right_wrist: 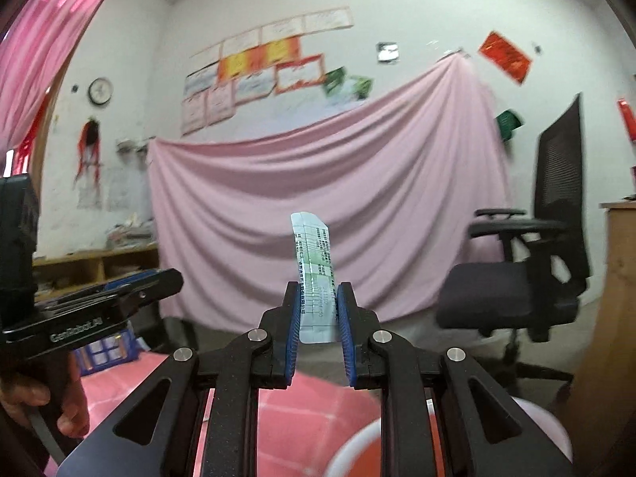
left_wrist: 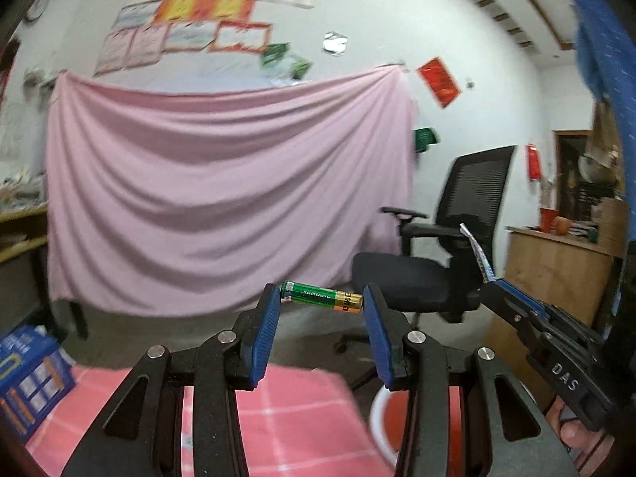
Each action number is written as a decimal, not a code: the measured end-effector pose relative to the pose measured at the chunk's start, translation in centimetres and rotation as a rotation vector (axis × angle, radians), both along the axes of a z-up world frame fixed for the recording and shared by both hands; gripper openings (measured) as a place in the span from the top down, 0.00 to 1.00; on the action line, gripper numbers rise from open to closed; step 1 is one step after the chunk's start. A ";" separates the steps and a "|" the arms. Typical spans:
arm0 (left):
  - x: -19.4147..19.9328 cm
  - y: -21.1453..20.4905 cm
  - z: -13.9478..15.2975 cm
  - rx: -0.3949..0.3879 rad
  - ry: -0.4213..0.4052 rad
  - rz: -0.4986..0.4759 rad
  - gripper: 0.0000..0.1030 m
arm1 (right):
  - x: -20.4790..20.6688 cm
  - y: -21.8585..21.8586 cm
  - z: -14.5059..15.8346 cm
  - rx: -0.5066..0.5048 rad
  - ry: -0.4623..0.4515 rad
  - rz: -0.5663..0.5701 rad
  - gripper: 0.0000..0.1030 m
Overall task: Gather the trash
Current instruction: 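Carry the green battery and white-green tube over the bucket with both grippers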
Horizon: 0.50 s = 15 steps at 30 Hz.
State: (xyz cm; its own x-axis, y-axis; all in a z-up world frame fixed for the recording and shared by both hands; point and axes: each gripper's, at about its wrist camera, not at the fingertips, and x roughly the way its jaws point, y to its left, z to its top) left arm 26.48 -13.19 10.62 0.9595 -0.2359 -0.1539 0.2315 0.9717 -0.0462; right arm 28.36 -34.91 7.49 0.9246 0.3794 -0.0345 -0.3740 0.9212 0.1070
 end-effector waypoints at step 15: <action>1.2 -11.9 -2.2 0.074 0.021 -0.183 0.64 | -0.4 -7.6 -1.6 0.027 0.113 -0.176 0.84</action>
